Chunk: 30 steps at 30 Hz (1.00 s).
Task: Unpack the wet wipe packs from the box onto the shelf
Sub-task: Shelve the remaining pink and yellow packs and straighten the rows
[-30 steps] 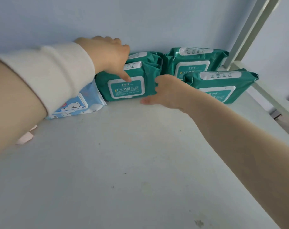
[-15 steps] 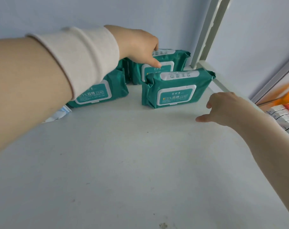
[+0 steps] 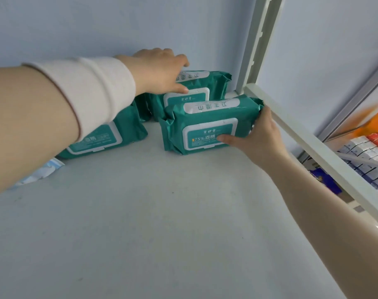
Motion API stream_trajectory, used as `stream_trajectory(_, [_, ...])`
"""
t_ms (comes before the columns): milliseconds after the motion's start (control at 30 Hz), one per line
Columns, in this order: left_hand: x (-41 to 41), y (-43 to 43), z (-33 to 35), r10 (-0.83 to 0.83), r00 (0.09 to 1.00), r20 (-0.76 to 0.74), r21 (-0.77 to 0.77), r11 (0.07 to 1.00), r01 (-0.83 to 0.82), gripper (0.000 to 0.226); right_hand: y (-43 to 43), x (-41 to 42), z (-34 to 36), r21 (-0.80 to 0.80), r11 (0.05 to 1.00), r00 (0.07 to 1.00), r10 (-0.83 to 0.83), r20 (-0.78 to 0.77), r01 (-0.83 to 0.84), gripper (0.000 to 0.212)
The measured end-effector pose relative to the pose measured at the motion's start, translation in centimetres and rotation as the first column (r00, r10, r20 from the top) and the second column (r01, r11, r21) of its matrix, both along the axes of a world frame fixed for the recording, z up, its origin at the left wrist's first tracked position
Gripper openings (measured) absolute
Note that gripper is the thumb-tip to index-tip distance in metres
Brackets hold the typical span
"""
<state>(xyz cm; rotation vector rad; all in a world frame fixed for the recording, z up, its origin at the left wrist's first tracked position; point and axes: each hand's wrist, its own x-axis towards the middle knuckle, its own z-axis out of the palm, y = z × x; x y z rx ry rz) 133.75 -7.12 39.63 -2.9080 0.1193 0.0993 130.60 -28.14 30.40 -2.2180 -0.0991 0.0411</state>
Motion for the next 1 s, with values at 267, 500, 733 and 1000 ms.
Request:
stream_trajectory(267, [1.4,1.7,-0.4,0.035,0.995,-0.097,-0.320,0.945,-0.064,0.049,2.0,3.8,-1.1,0.151,0.985,0.995,0.069,0.072,-0.079,0.081])
stream_trajectory(500, [0.2,1.2,0.9,0.047,0.954,-0.298,-0.374,0.913,-0.161,0.104,4.8,5.6,-2.3,0.160,0.980,0.987,0.094,0.131,-0.115,0.083])
stream_trajectory(733, [-1.4,2.5,-1.5,0.035,0.992,-0.120,-0.139,0.989,-0.051,0.107,5.3,6.9,-2.0,0.144,0.966,0.977,0.210,0.038,-0.214,0.084])
stream_trajectory(1000, [-1.2,2.5,-1.5,0.048,0.997,-0.060,-0.081,0.995,-0.053,0.100,5.6,7.7,-1.4,0.135,0.951,0.960,0.279,0.014,-0.278,0.088])
